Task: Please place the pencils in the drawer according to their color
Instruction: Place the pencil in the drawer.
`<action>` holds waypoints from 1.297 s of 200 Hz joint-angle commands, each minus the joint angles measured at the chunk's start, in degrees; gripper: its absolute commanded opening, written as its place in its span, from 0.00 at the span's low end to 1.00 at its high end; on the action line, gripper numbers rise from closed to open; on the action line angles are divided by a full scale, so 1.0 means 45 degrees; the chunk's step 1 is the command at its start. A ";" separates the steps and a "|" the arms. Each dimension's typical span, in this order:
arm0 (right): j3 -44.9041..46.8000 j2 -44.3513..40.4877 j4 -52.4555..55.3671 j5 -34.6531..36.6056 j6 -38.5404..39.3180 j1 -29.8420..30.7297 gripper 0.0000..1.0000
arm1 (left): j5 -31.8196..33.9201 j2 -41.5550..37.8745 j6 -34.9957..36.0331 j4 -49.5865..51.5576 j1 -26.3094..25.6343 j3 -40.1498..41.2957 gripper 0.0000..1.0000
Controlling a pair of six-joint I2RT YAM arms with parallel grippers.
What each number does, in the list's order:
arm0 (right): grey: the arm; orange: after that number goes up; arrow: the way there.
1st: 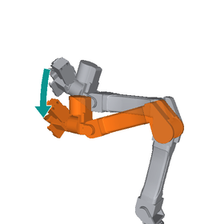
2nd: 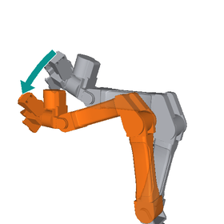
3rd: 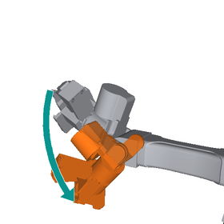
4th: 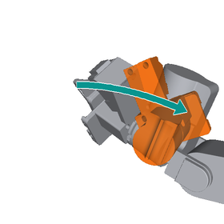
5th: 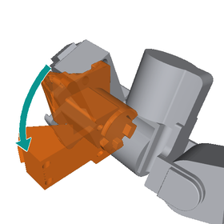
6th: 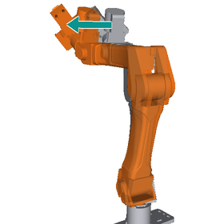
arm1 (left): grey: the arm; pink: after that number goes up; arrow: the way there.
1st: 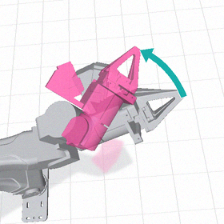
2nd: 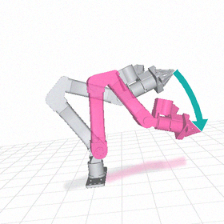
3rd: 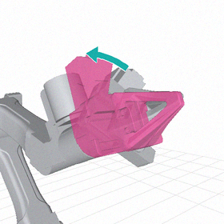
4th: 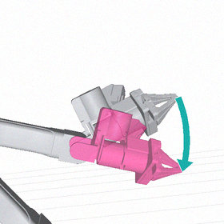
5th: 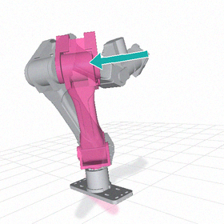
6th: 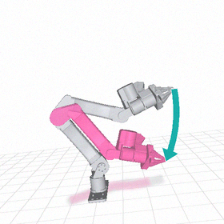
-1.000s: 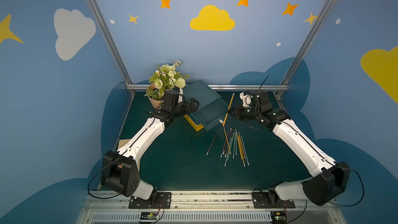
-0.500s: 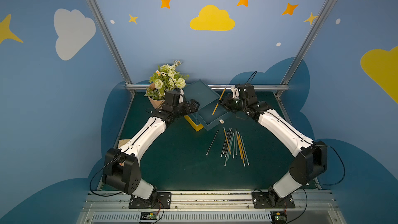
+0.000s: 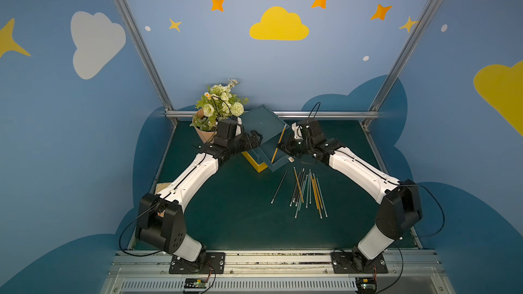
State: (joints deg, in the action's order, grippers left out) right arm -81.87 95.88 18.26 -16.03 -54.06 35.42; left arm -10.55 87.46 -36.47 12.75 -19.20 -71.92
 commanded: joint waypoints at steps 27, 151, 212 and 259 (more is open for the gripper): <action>-0.0205 -0.0016 0.0355 -0.0314 -0.0014 0.0128 0.11 | -0.0112 0.0210 -0.0032 -0.0300 -0.0019 -0.0307 1.00; -0.0640 -0.2481 0.2720 -0.0052 0.1815 -0.0285 0.48 | -0.0117 0.0232 0.0160 -0.0179 -0.0011 -0.0481 1.00; 0.3029 -0.5126 0.4998 0.1972 0.4328 -0.0242 0.48 | -0.0092 0.0154 0.0389 0.0061 -0.0015 -0.0480 1.00; 0.5780 -0.5148 0.4946 0.2556 0.4681 -0.0065 0.44 | -0.0076 0.0214 0.0389 0.0192 -0.0012 -0.0617 1.00</action>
State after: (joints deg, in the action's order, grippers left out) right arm -59.66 72.27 38.89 -7.44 -35.59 34.41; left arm -10.66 88.51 -35.79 12.82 -19.20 -72.51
